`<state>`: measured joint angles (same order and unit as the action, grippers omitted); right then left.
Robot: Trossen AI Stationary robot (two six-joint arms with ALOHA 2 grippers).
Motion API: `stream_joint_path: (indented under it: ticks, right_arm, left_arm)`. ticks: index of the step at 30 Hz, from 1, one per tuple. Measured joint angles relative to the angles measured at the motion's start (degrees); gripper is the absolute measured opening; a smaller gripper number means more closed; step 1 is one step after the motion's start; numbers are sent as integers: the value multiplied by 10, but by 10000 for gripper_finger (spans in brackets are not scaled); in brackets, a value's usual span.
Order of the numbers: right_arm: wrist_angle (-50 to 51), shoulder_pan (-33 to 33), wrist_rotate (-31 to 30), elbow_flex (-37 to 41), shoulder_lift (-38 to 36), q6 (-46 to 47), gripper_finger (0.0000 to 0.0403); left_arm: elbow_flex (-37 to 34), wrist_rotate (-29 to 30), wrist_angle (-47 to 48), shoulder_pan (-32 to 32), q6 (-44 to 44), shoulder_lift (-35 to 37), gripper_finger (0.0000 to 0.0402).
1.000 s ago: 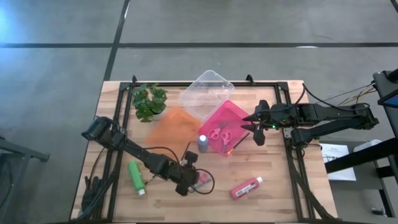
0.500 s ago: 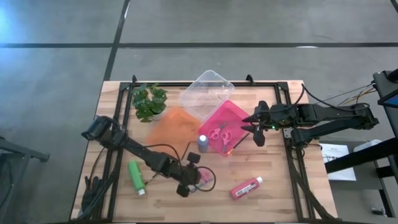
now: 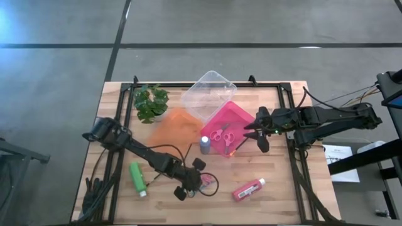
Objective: Pick & Place Paint Supplies
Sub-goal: Put the pink scissors into the pink bin
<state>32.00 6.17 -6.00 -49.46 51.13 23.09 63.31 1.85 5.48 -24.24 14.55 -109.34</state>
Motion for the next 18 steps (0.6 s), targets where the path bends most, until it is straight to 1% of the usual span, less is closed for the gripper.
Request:
stream_joint_path:
  ticks: [4, 11, 18]
  right_arm:
    - [-18, 12, 0, 2, 7, 10, 157]
    - [-17, 30, 0, 2, 23, 21, 157]
    - [-30, 31, 0, 2, 35, 21, 157]
  left_arm:
    - [0, 0, 3, 2, 24, -11, 110]
    - [0, 1, 0, 4, 53, -12, 110]
    - [0, -1, -1, 11, 78, -12, 111]
